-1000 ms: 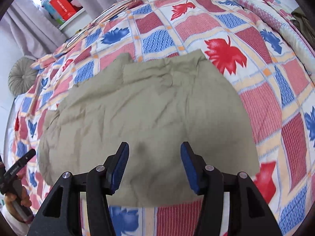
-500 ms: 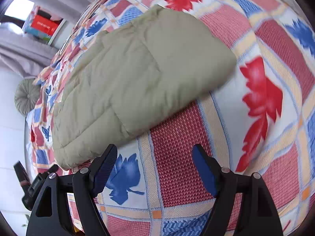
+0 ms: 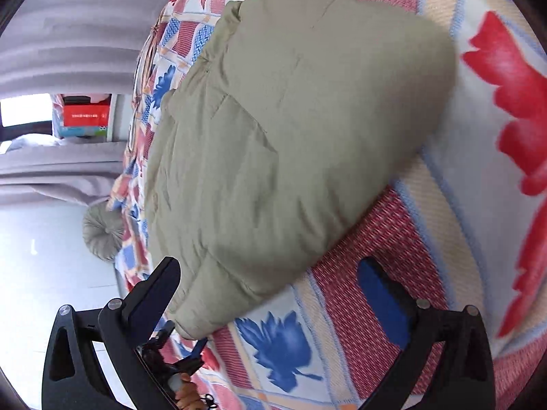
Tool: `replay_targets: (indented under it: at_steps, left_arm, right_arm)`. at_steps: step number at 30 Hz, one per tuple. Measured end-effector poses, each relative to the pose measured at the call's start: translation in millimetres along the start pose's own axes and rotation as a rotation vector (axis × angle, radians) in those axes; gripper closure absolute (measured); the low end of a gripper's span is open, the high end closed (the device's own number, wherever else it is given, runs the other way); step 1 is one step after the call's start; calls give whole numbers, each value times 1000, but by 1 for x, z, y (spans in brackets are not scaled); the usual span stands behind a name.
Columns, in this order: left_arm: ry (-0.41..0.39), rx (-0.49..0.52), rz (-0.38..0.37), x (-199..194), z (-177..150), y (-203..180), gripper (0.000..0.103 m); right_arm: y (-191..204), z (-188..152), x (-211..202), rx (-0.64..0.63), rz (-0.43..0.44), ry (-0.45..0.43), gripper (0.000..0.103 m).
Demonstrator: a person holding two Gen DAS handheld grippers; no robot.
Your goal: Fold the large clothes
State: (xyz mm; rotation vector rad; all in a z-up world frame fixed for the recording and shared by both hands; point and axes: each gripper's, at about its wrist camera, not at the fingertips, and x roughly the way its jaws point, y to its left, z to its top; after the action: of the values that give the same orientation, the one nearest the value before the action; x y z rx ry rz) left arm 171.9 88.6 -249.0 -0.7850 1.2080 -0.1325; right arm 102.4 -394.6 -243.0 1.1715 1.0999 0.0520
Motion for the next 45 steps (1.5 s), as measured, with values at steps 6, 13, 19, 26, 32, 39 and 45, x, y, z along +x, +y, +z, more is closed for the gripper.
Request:
replay_targets:
  at_steps: [6,13,19,26,32,39,45]
  left_arm:
    - [-38,-79,8,24,23,1,0]
    - [-34,-50,-23,26,36,-8,75]
    - [-81,120,13,-7,30,-43,82]
    - [-58,197,7,-59,-4,-41,83]
    - [46,186,18,-100,-68,0,82]
    - [168,116,172,-108,-127,53,53]
    - [224,318,299,-160,-145,43,49]
  right_arm:
    - [1,17,32,32,75,27,0]
    - [-5,27,53,128,131,24,36]
    - [2,25,43,106,138,31,75]
    - [11,3,11,35,149,48,78]
    - [-10,-50,-28,67,130,91,78]
    - [-65,-116,-52,192,65,143,72]
    - [-60,-119,-69,138,-98,194,49]
